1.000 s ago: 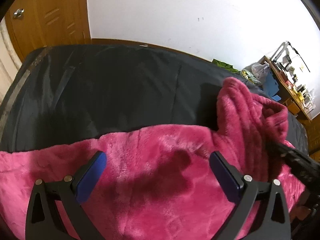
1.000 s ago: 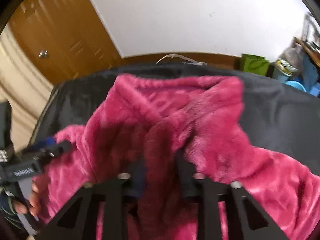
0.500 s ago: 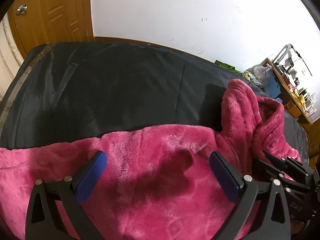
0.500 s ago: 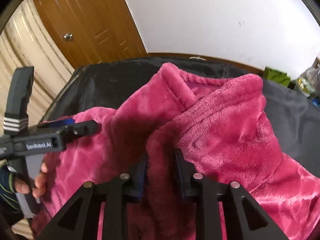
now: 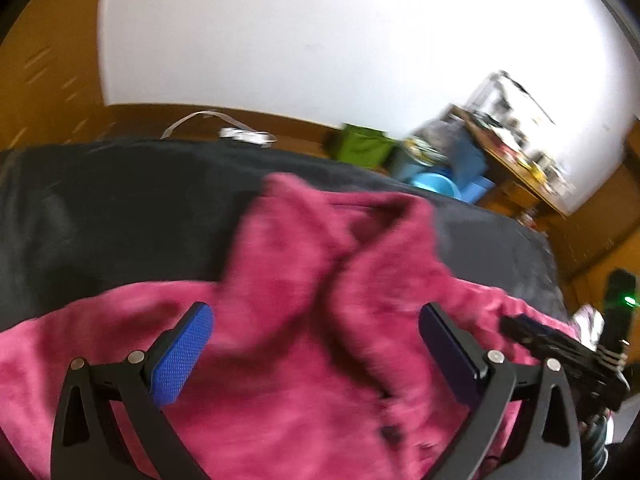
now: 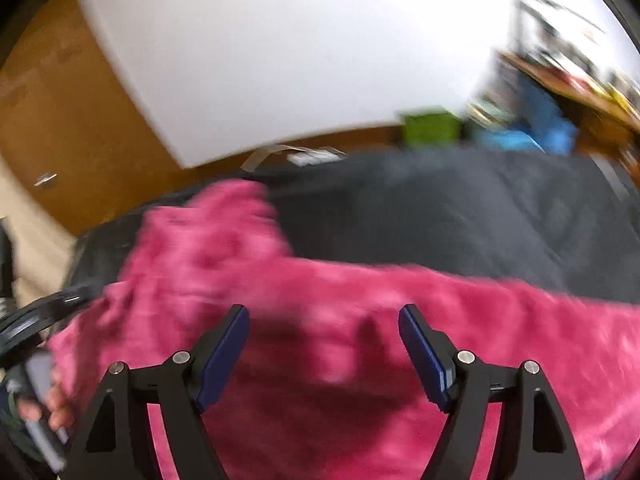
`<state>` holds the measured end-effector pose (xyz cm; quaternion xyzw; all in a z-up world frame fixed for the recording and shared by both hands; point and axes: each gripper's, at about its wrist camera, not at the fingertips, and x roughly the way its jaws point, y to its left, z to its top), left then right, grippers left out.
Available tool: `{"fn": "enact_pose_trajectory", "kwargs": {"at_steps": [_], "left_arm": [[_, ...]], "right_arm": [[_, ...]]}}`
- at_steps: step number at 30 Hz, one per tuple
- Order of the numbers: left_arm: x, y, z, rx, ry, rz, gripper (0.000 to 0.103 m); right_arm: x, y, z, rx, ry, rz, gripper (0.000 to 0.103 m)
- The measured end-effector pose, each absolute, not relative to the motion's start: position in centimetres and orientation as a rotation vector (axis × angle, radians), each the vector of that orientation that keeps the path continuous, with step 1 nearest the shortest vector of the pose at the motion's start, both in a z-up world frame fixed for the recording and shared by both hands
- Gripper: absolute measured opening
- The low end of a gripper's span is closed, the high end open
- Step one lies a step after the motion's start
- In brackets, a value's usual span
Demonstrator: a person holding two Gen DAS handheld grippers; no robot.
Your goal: Fold clothes
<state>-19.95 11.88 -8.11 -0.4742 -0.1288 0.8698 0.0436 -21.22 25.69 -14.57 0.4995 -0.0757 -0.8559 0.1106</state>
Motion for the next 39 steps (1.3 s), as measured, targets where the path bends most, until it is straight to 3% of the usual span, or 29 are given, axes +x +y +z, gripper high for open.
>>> {"fn": "enact_pose_trajectory", "kwargs": {"at_steps": [4,8,11,22,26,39], "left_arm": [[-21.5,14.4,-10.3,-1.5,-0.203,2.658,0.103],[-23.1,17.0,-12.5,-1.544,-0.012,2.645,0.103],[-23.4,18.0,-13.0,-1.563,0.078,2.64,0.103],[-18.7,15.3,-9.1,-1.539,-0.165,2.587,0.103],[-16.9,16.9,-8.9,-1.565,-0.146,2.536,0.103],[-6.5,19.4,-6.6,-1.667,-0.127,2.486,0.103]], "right_arm": [[-21.5,29.1,-16.8,1.647,-0.21,-2.609,0.079],[-22.2,29.2,-17.6,1.672,0.022,-2.641,0.08],[-23.0,29.0,-17.8,1.697,0.065,-2.625,0.085],[-16.8,31.9,-12.1,1.614,-0.141,-2.655,0.086],[-13.1,34.3,-9.9,1.62,-0.232,-2.698,0.086],[-2.9,35.2,-3.7,1.424,-0.246,-2.659,0.086]]}}
